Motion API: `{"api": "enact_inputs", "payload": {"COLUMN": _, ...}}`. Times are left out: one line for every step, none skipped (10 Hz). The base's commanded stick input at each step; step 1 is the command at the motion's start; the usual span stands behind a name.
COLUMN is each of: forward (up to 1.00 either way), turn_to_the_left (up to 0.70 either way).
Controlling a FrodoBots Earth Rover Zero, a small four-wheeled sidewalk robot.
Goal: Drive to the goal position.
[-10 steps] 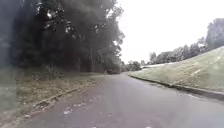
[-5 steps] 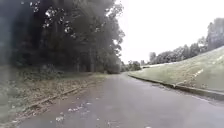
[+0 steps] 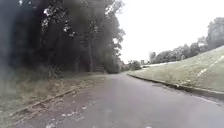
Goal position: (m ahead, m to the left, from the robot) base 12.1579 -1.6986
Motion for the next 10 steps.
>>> {"api": "enact_inputs", "payload": {"forward": 0.45, "turn_to_the_left": 0.0}}
{"api": "enact_inputs", "payload": {"forward": 0.45, "turn_to_the_left": 0.0}}
{"api": "enact_inputs", "payload": {"forward": 0.45, "turn_to_the_left": 0.0}}
{"api": "enact_inputs", "payload": {"forward": 0.45, "turn_to_the_left": 0.0}}
{"api": "enact_inputs", "payload": {"forward": 0.45, "turn_to_the_left": 0.0}}
{"api": "enact_inputs", "payload": {"forward": 0.45, "turn_to_the_left": 0.0}}
{"api": "enact_inputs", "payload": {"forward": 0.54, "turn_to_the_left": 0.0}}
{"api": "enact_inputs", "payload": {"forward": 0.49, "turn_to_the_left": 0.0}}
{"api": "enact_inputs", "payload": {"forward": 0.45, "turn_to_the_left": 0.0}}
{"api": "enact_inputs", "payload": {"forward": 0.45, "turn_to_the_left": 0.0}}
